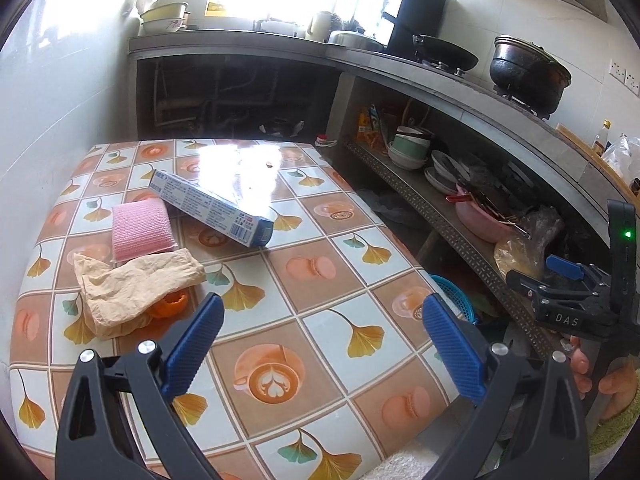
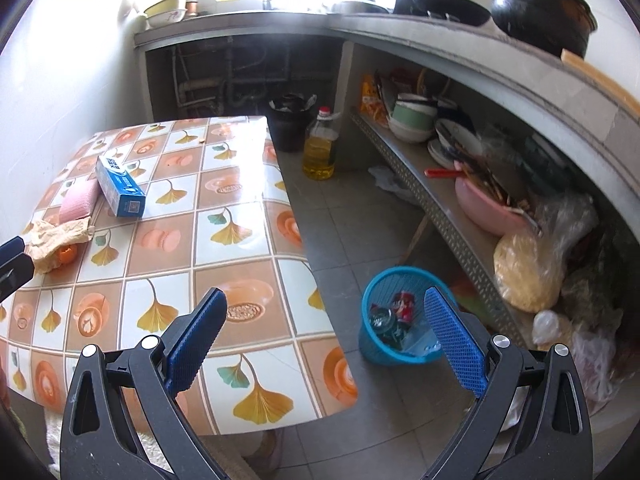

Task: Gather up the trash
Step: 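Bring both grippers back over the table, then grasp the beige cloth with the left gripper while the right gripper grasps the blue toothpaste box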

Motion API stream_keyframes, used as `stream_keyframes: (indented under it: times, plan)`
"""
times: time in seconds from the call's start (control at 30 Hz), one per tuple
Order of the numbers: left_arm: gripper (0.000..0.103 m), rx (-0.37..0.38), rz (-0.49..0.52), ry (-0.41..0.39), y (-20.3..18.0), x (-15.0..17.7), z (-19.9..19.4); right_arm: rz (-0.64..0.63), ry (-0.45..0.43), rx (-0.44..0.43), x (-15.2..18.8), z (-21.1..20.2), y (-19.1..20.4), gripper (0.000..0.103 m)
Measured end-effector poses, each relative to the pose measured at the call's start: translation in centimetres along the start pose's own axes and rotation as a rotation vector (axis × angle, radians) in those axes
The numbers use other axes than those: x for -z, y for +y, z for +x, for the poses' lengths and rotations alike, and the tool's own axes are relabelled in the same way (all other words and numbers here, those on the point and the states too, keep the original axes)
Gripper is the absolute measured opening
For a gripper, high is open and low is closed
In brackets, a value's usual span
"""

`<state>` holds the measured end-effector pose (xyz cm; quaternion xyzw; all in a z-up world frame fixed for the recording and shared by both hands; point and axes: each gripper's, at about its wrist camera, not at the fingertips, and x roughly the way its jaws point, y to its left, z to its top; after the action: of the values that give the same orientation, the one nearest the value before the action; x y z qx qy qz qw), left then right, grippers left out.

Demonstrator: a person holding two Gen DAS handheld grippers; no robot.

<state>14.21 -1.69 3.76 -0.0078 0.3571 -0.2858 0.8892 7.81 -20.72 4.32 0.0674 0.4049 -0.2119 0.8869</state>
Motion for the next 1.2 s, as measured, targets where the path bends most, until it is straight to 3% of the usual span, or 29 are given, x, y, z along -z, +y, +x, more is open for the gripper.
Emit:
stream_keyframes:
  times: [0.13,0.27,0.47,0.63,0.87,1.07,1.2]
  plan:
    - [0.097,-0.034,-0.013,-0.005,1.0,0.3,-0.2,-0.016,-0.034,-0.045,-0.7,-0.2,0.3,0.095]
    - [0.097,-0.075,-0.038,-0.013,2.6,0.7,-0.6,-0.014,-0.048,-0.194,-1.6,0.3,0.5,0.095]
    - [0.097,-0.138,-0.081,-0.018,5.4,1.8,-1.1,-0.013,-0.030,-0.316,-3.5,2.0,2.1,0.095]
    - [0.097,-0.185,-0.103,-0.021,7.8,2.5,-1.3,-0.038,0.014,-0.475,-5.3,3.5,5.2,0.095]
    - [0.097,-0.221,-0.085,-0.048,10.0,2.8,-2.1,-0.183,0.062,-0.720,-9.5,6.7,11.9,0.095]
    - [0.097,-0.215,-0.134,-0.053,12.5,2.6,-2.1,-0.270,0.154,-0.806,-13.3,12.0,18.3,0.095]
    - [0.097,-0.160,-0.143,-0.060,13.9,1.6,-1.2,-0.322,0.222,-0.789,-14.5,15.6,21.9,0.095]
